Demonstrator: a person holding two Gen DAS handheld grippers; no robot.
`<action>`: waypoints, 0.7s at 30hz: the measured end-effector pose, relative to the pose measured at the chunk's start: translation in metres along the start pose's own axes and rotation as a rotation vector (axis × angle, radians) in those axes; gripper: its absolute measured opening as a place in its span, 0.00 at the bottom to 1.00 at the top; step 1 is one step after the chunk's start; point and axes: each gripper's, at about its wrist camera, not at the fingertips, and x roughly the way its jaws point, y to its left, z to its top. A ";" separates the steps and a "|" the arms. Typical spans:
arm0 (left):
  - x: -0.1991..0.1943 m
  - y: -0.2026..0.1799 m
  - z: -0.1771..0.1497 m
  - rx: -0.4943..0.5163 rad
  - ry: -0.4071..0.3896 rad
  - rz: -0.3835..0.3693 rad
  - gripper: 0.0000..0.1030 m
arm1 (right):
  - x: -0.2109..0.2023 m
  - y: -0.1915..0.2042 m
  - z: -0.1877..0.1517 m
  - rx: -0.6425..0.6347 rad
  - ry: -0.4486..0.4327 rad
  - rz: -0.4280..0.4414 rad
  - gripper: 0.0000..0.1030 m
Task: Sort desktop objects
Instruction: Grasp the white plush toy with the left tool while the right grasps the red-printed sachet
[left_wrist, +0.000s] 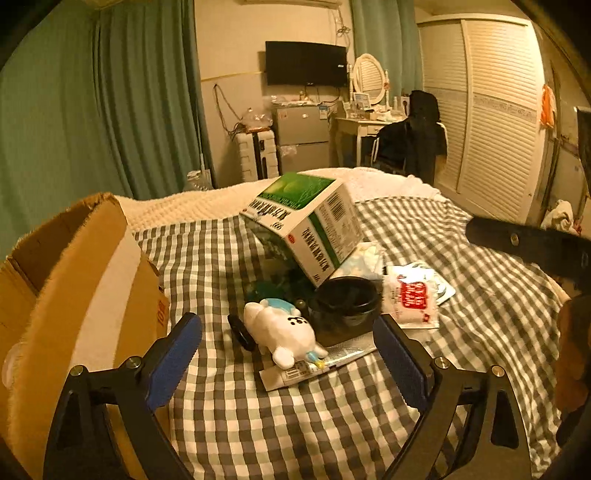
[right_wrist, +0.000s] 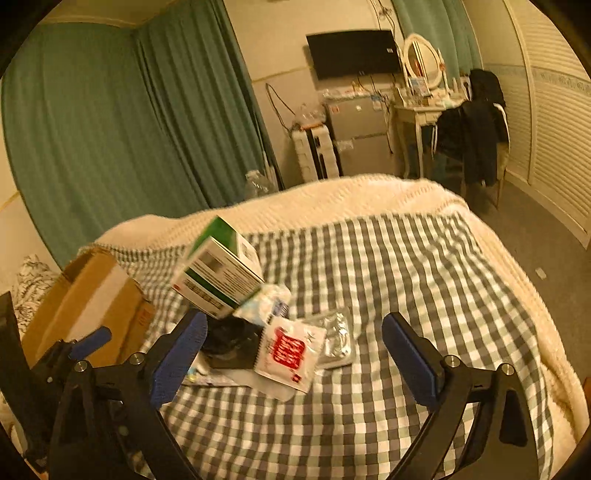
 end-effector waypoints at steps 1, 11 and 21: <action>0.003 0.001 -0.001 -0.002 0.004 0.004 0.93 | 0.006 0.000 -0.003 -0.004 0.014 -0.010 0.94; 0.035 0.007 -0.004 -0.048 0.045 0.001 0.88 | 0.055 0.006 -0.024 -0.040 0.141 -0.049 0.86; 0.055 0.013 -0.002 -0.114 0.067 -0.015 0.88 | 0.085 0.015 -0.033 -0.076 0.190 -0.111 0.78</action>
